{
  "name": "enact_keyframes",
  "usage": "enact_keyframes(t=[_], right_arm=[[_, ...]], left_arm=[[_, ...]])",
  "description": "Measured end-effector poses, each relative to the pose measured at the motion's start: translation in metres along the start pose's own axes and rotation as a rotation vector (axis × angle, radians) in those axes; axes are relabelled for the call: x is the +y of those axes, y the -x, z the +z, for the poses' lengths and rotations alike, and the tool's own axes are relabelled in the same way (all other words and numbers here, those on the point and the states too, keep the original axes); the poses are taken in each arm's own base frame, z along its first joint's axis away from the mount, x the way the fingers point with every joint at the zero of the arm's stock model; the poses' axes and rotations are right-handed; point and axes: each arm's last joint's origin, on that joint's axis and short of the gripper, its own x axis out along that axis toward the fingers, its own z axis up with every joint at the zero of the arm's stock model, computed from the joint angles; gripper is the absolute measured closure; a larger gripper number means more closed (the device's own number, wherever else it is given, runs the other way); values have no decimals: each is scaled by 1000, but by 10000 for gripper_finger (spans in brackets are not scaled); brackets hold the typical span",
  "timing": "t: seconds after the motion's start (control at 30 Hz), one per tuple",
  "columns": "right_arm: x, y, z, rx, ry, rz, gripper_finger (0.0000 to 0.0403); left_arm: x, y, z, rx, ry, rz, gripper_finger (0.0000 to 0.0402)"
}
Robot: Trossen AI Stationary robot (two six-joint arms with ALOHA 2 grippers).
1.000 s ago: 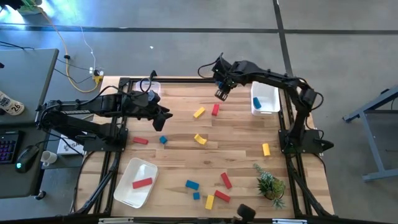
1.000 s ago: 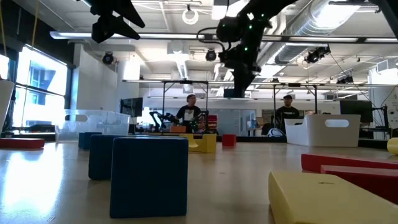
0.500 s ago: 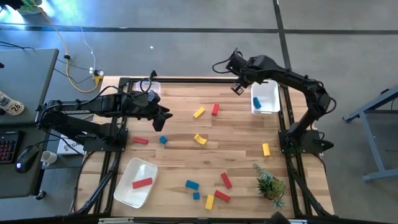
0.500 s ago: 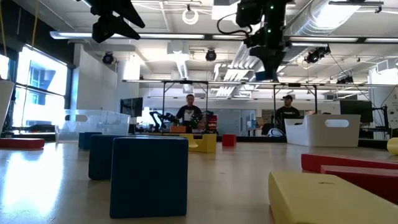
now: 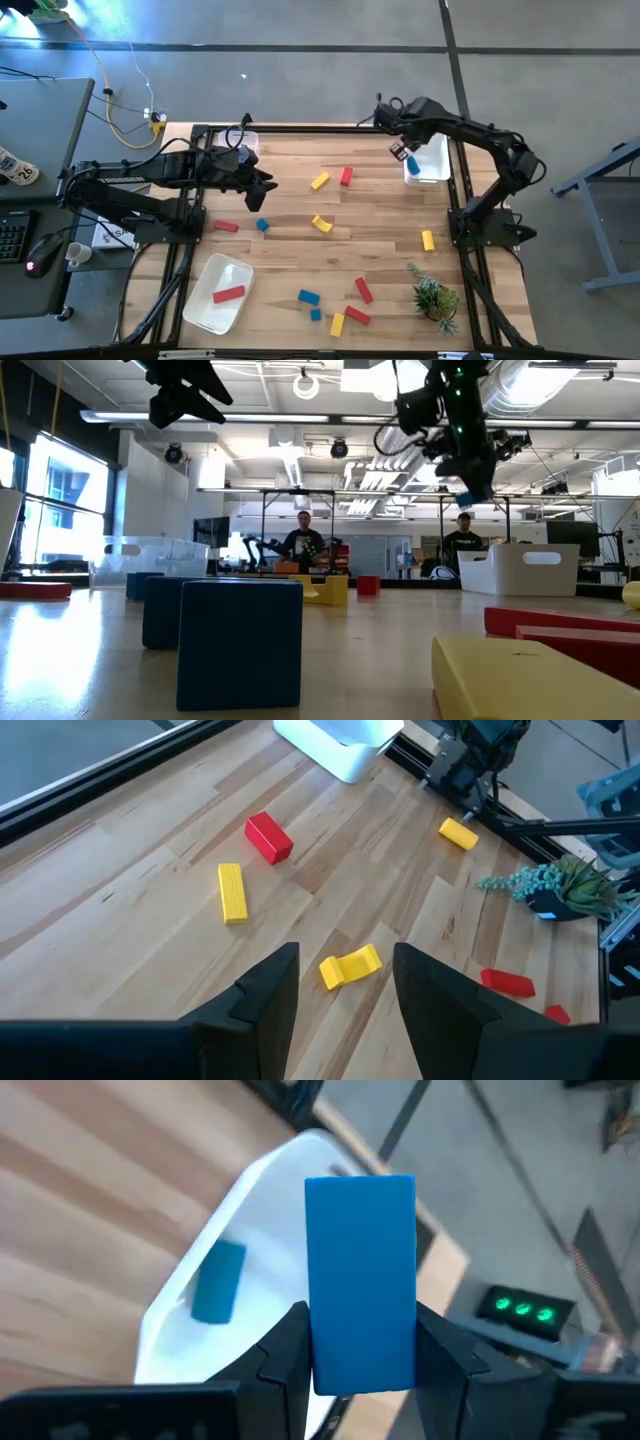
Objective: Sort & place blocks by color
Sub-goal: Put the blue block into the top white bin
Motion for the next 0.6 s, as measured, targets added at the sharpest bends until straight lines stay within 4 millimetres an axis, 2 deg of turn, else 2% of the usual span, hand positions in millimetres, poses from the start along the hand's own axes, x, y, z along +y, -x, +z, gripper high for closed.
enact_keyframes(t=[0.3,0.6], right_arm=[[3,-58,-17,140,-38,99,295],[-5,-101,-17,154,-177,254,295]], left_arm=[[0,0,0,-1,0,2,249],[0,0,0,-2,0,4,249]])
